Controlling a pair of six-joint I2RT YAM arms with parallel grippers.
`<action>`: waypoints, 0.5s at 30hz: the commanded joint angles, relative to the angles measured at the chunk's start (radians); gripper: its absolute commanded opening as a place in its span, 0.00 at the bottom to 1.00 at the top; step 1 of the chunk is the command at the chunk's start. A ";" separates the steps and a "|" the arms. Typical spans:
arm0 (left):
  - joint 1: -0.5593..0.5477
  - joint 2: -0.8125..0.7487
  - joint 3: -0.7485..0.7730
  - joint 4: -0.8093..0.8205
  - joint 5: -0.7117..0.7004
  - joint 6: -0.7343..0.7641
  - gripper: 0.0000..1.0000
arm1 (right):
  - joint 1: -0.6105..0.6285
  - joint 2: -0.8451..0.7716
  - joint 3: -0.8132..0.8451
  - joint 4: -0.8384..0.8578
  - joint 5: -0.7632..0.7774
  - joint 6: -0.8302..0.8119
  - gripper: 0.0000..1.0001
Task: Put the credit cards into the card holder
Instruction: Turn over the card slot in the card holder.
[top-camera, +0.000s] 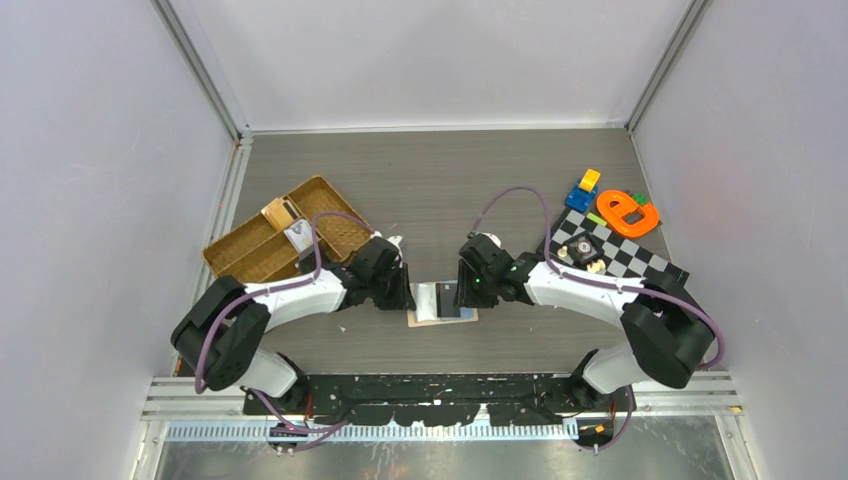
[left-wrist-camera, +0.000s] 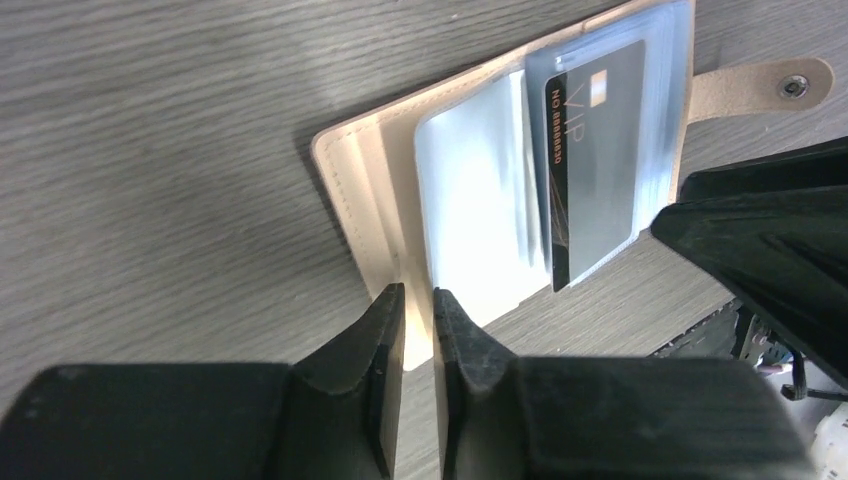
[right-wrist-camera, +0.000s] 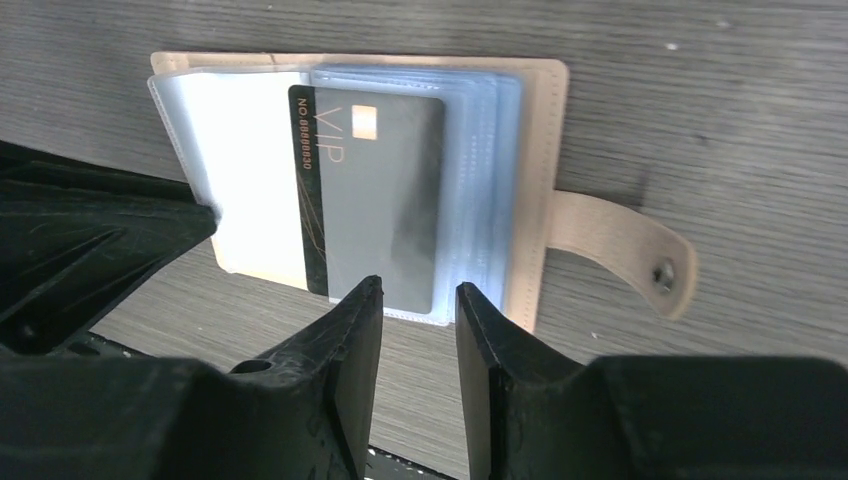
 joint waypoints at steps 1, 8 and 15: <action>0.004 -0.066 0.051 -0.116 -0.078 0.066 0.25 | -0.012 -0.064 0.032 -0.053 0.080 -0.017 0.40; 0.004 -0.146 0.122 -0.218 -0.096 0.107 0.42 | -0.023 -0.092 0.019 -0.048 0.057 -0.015 0.41; -0.018 -0.166 0.137 -0.082 0.012 0.044 0.42 | -0.039 -0.099 -0.011 0.012 0.013 0.000 0.39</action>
